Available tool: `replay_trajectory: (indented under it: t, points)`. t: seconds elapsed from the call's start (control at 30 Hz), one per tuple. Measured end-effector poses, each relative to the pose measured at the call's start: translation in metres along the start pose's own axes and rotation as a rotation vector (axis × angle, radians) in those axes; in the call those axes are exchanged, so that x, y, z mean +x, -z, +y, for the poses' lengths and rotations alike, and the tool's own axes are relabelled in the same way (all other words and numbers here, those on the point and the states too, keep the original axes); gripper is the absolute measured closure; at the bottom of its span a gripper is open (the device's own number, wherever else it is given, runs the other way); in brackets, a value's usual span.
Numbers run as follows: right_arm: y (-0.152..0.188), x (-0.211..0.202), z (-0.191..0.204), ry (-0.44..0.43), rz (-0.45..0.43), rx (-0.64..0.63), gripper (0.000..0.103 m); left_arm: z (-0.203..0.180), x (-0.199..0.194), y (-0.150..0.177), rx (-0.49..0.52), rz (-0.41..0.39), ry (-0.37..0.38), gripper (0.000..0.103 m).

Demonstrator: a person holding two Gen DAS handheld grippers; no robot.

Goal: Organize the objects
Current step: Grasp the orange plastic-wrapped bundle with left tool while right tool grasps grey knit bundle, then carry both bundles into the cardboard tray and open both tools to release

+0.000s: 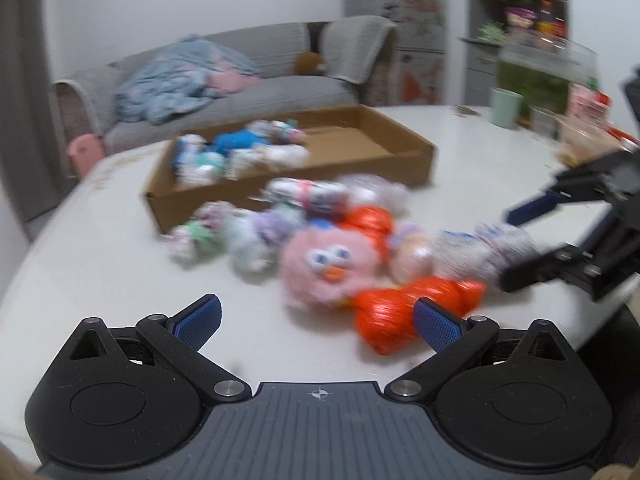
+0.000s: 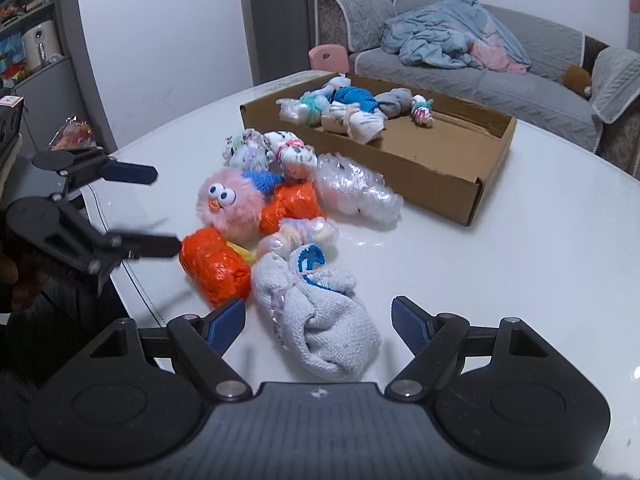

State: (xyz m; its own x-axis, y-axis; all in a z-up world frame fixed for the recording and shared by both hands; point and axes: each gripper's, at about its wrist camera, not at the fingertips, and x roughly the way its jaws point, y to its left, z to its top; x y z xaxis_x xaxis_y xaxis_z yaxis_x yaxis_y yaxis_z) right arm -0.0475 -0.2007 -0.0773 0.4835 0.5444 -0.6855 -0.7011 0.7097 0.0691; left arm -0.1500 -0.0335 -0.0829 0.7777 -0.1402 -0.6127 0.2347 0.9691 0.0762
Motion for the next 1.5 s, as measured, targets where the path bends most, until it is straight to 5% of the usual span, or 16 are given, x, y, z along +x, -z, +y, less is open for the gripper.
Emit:
replay_trajectory:
  t: [0.2,0.43,0.63,0.77,1.2,1.5]
  points:
    - [0.0,0.013,-0.003,-0.04,0.0,-0.033,0.029,-0.014,0.029,0.005,-0.004,0.061,0.096,0.001]
    - [0.004,0.013,-0.009,-0.097,-0.007,-0.035,0.05,-0.028,0.04,0.007,-0.048,0.044,0.099,0.003]
    - [0.009,0.001,-0.017,-0.099,-0.028,-0.003,0.051,-0.026,0.034,0.003,-0.113,0.012,0.107,0.032]
    - [0.012,-0.009,-0.023,-0.087,-0.054,0.027,0.051,-0.027,0.034,0.002,-0.126,0.002,0.097,0.038]
    - [-0.008,-0.03,-0.032,-0.047,-0.086,0.017,0.051,-0.009,0.001,0.007,-0.177,0.031,0.148,0.04]
    - [-0.07,-0.022,-0.025,-0.07,-0.14,-0.086,0.051,0.047,-0.027,-0.047,-0.098,-0.059,0.028,0.04]
